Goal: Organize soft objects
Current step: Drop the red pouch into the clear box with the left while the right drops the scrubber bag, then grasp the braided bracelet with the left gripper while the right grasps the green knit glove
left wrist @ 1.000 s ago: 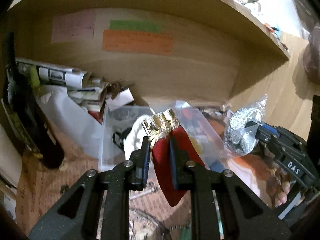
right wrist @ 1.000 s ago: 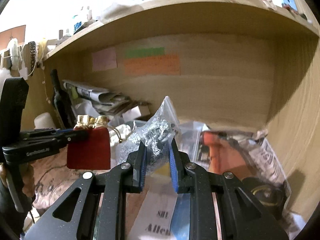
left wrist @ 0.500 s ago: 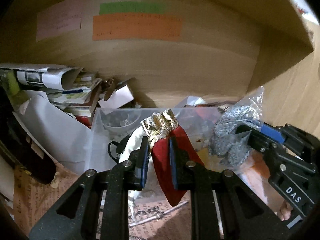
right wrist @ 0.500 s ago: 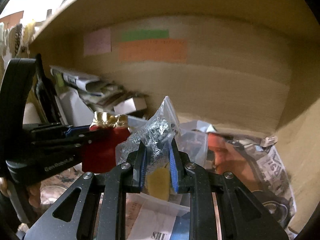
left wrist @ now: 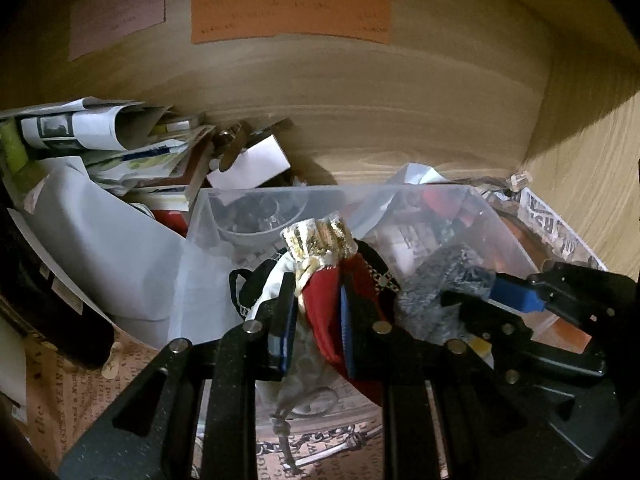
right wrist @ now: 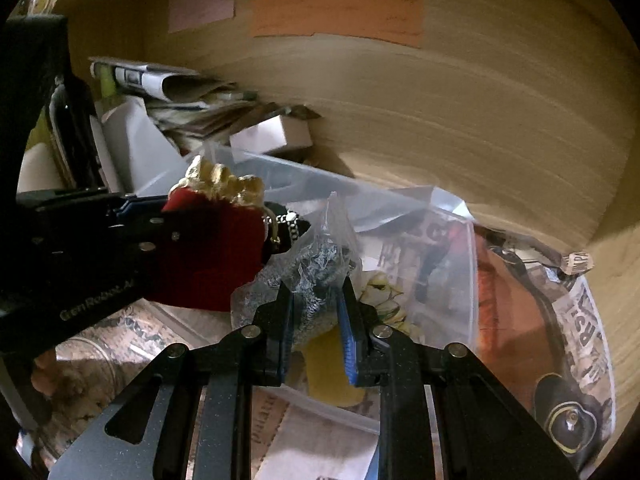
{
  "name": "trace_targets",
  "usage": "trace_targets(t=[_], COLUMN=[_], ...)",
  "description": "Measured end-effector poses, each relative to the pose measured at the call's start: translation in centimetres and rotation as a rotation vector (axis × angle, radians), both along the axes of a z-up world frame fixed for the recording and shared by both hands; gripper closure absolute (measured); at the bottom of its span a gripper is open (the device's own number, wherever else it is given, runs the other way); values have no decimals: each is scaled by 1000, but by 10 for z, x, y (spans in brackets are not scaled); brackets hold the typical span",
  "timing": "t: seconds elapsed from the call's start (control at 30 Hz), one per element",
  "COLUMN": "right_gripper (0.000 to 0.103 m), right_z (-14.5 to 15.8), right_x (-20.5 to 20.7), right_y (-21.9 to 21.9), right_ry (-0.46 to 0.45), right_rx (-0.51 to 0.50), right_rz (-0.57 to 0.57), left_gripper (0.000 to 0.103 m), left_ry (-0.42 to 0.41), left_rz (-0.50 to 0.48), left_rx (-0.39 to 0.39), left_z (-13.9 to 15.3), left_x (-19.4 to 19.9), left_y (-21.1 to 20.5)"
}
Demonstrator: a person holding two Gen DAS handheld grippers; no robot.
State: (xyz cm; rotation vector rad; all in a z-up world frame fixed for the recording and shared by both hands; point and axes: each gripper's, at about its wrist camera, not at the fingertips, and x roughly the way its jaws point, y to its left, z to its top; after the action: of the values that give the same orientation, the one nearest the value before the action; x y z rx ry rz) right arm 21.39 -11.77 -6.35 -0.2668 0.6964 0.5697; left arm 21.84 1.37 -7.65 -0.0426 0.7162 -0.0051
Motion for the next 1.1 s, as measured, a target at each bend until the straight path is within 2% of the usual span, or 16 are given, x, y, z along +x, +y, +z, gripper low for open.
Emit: trace_targets(t=[0.17, 0.2, 0.27, 0.33, 0.37, 0.43, 0.53, 0.63, 0.83, 1.1], right_gripper=[82, 79, 69, 52, 49, 36, 26, 21, 20, 12], right_z=[0, 0, 1, 5, 7, 15, 28, 41, 62, 59], right_x=[0, 0, 2, -1, -2, -7, -18, -31, -61, -99], right_y=[-1, -1, -1, -3, -4, -8, -14, -20, -32, -52], right_ry=[4, 10, 18, 8, -1, -23, -66, -102, -156, -166], right_rx=[-8, -8, -5, 2, 5, 17, 42, 66, 108, 157], right_rz=[-3, -3, -5, -13, -16, -22, -28, -27, -1, -1], left_gripper=[60, 58, 49, 45, 41, 36, 30, 25, 14, 10], left_ry=[2, -1, -11, -29, -35, -63, -102, -143, -190, -150], left_rz=[9, 11, 9, 4, 4, 4, 1, -10, -28, -52], left_rx=[-1, -1, -8, -19, -22, -25, -25, -37, -39, 3], left_z=[-1, 0, 3, 8, 11, 18, 30, 44, 60, 48], left_x=[-4, -5, -11, -19, -21, -32, -47, -66, -104, -147], left_y=[1, 1, 2, 3, 3, 4, 4, 5, 9, 9])
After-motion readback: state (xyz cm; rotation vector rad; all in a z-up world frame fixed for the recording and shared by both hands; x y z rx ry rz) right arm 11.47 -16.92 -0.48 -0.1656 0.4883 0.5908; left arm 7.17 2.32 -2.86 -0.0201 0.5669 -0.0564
